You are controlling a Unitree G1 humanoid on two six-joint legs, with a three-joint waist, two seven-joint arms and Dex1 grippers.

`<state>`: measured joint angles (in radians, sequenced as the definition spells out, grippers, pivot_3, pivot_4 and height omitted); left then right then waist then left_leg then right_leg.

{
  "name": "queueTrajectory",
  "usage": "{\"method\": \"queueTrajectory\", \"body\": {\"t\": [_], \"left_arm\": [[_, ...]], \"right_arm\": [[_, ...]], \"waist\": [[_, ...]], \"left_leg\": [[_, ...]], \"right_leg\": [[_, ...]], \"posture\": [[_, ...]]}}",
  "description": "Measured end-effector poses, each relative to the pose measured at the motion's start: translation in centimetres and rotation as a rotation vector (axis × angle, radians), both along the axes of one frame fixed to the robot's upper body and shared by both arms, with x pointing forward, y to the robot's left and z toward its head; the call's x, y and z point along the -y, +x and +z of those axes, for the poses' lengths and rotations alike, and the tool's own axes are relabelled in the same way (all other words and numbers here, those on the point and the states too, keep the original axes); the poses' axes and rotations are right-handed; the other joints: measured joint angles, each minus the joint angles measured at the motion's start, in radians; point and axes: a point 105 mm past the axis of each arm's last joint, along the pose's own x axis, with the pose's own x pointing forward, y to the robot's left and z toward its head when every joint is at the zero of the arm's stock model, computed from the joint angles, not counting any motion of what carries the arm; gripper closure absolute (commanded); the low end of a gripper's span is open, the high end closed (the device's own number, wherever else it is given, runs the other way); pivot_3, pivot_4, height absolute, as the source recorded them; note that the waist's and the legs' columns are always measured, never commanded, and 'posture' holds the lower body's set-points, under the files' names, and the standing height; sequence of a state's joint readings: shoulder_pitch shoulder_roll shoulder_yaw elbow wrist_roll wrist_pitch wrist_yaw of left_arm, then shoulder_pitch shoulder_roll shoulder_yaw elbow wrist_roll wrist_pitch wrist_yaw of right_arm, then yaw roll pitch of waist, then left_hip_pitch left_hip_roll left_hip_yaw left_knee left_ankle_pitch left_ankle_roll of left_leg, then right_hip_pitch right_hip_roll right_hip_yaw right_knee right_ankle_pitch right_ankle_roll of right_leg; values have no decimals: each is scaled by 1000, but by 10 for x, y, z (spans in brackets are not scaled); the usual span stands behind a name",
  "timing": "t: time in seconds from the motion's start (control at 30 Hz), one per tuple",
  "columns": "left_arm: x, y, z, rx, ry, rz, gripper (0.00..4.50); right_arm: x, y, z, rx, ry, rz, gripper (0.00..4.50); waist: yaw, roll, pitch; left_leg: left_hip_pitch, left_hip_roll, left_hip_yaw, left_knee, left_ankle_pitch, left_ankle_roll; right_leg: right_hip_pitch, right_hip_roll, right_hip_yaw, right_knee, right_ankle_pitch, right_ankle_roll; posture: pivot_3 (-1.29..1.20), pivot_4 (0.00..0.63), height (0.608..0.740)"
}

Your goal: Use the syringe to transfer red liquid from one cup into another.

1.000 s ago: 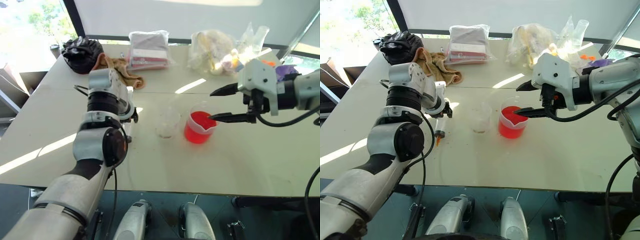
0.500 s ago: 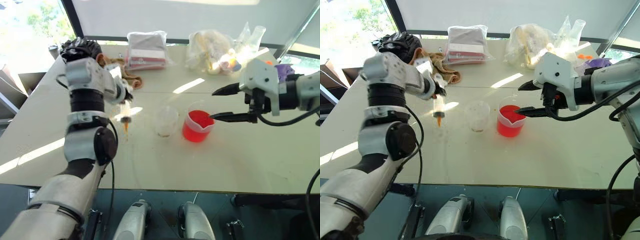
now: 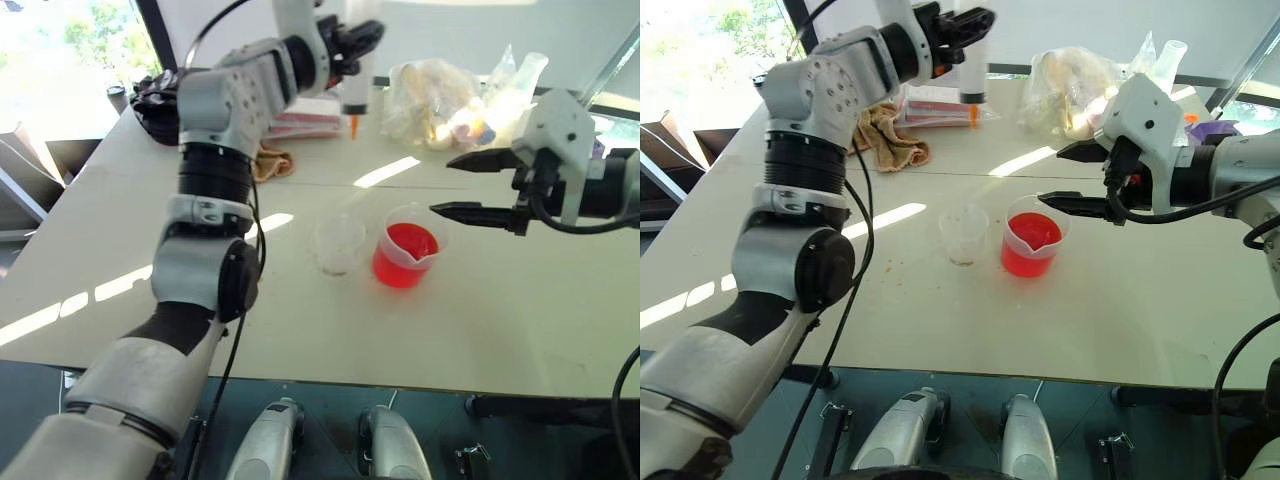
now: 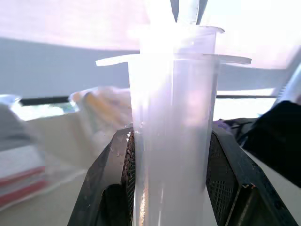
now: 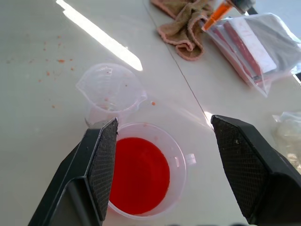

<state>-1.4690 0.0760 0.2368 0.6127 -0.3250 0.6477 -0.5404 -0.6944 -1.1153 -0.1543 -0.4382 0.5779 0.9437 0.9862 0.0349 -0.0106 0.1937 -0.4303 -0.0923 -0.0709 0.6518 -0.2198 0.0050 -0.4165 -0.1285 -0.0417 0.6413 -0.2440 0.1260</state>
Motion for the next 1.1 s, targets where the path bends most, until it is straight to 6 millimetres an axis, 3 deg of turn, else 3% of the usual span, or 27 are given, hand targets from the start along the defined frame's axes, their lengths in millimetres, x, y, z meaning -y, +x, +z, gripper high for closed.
{"method": "queueTrajectory", "body": {"t": [0.2, 0.4, 0.53, 0.67, 0.83, 1.1], "left_arm": [[31, -34, -11, 143, -52, -253, 3068], [50, -48, -54, 136, -73, -367, 3068], [59, -54, -80, 141, -27, -401, 3068], [63, -58, -95, 159, 8, -411, 3068], [68, -64, -131, 130, 74, -420, 3068], [73, -70, -134, 129, 92, -431, 3068]], "right_arm": [[18, 0, 5, -31, 43, -63, 1201], [43, 1, 38, 3, 169, -133, 1201], [42, -3, 54, 11, 236, -110, 1201], [42, -3, 56, -24, 273, -118, 1201], [38, -5, 62, -82, 316, -130, 1201], [19, 2, 51, -175, 390, -115, 1201]], "waist": [[-1, 0, 0], [1, 0, 0], [2, 0, 0], [2, 1, 0], [4, 1, -1], [4, 1, -1]], "left_leg": [[0, 1, 5, 0, -4, 8], [1, 1, 10, 2, -5, 10], [1, 1, 11, 2, -6, 11], [1, 1, 12, 2, -6, 11], [-1, 1, 12, 2, -6, 12], [-2, 1, 12, 2, -7, 12]], "right_leg": [[-3, 0, 4, 3, 0, 0], [-4, 0, 10, 3, 0, 0], [-4, 1, 10, 3, 0, 0], [-5, 0, 11, 3, 0, 0], [-6, 0, 11, 3, 0, 0], [-7, 0, 11, 3, 0, 0]], "posture": [[0, 150, 740], [0, 150, 740], [0, 150, 740], [0, 150, 740], [0, 150, 740], [0, 150, 740]]}}
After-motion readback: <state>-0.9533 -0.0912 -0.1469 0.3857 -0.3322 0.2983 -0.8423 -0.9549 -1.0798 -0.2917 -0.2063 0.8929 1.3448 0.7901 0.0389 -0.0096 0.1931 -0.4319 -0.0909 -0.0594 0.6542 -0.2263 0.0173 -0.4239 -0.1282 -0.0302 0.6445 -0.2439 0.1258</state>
